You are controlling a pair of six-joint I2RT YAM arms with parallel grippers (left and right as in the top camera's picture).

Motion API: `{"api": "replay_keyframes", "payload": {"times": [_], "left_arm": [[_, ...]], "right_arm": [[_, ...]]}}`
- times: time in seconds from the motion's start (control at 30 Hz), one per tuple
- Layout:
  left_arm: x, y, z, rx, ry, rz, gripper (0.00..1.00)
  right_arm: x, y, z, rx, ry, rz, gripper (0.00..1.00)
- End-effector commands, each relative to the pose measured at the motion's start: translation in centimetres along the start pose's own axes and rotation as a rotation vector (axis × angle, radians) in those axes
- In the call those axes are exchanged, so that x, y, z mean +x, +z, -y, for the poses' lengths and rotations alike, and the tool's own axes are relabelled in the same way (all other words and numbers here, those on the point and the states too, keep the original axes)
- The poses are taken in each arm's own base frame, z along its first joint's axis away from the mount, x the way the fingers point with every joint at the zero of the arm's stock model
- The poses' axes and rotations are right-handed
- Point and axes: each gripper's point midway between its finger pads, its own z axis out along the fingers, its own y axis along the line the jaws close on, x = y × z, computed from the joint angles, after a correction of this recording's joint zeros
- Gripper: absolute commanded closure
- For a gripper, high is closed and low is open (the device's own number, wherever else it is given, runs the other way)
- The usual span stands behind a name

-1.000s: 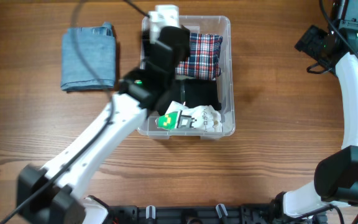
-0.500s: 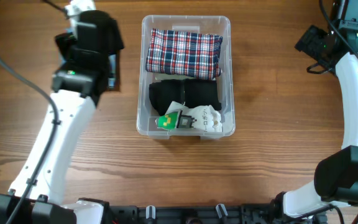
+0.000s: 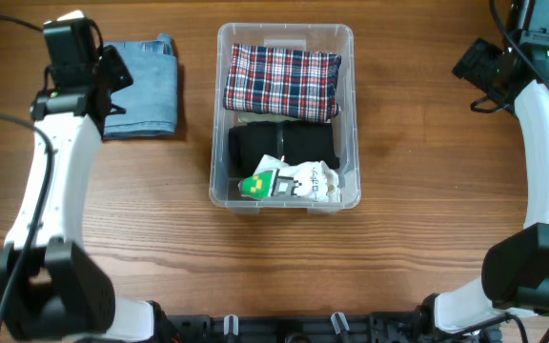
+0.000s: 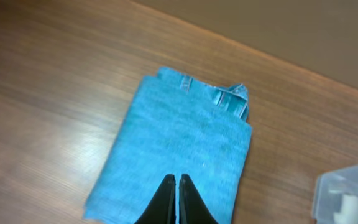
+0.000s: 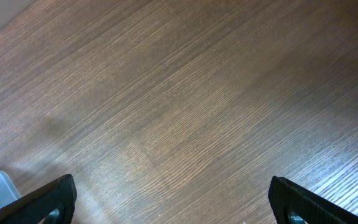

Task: Pack container
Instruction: 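Withdraw the left gripper up and left toward the blue denim, then lower the left gripper onto the denim's edge and grasp it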

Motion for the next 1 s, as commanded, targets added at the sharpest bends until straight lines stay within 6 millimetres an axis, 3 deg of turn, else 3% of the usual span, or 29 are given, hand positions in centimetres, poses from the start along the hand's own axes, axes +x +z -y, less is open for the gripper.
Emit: {"api": "replay_keyframes", "payload": {"times": [0.0,0.27,0.67,0.97], "left_arm": [[1.3,3.3,-0.7,-0.052,0.011,-0.034,0.96],[5.1,7.6,-3.3,-0.166,0.024,-0.135,0.96],[5.4,9.9,-3.8,-0.096,-0.022,-0.138,0.96],[7.5,11.6,-4.2,-0.106,-0.019,-0.19,0.96]], "right_arm": [[0.0,0.4,0.3,0.02,0.013,0.001,0.0],[-0.1,0.4,0.2,0.018,0.013,0.004,0.0],[-0.1,0.4,0.2,0.018,0.013,0.004,0.0],[-0.1,0.4,0.3,0.018,0.013,0.004,0.0]]}}
